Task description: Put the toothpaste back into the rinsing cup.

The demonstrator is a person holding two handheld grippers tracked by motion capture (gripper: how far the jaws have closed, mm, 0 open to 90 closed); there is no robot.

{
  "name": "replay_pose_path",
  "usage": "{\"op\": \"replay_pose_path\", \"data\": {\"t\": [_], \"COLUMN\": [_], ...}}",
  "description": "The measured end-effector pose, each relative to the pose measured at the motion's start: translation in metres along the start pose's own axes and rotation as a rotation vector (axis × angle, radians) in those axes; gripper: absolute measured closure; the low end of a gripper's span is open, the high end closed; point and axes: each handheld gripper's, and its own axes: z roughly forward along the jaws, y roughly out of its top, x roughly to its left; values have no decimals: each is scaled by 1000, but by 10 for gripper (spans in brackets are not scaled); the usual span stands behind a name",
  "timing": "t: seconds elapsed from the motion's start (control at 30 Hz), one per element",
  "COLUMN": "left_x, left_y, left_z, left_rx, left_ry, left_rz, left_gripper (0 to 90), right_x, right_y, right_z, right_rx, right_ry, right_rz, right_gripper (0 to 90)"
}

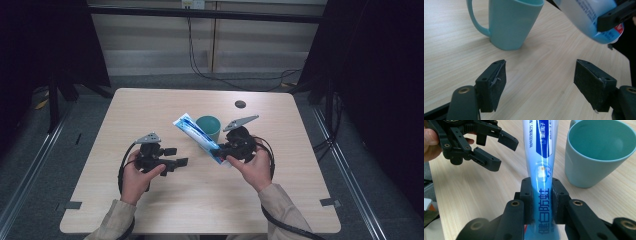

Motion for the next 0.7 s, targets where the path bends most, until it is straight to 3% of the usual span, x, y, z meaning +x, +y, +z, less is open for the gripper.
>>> {"op": "replay_pose_path", "data": {"t": [0.13,0.37,0.7], "left_x": [1,0,-1], "left_y": [3,9,16], "left_z": [0,2,7], "left_rx": [-33,-75,-127], "left_ry": [2,-57,-93], "left_rz": [-24,-83,-144], "left_gripper": [268,278,300], "right_x": [1,1,3], "right_y": [-1,-3,-3], "right_z": [2,5,7], "right_rx": [6,-2,-9], "right_ry": [1,-4,-7], "right_rz": [0,-6,-20], "right_gripper": [751,750,750]}}
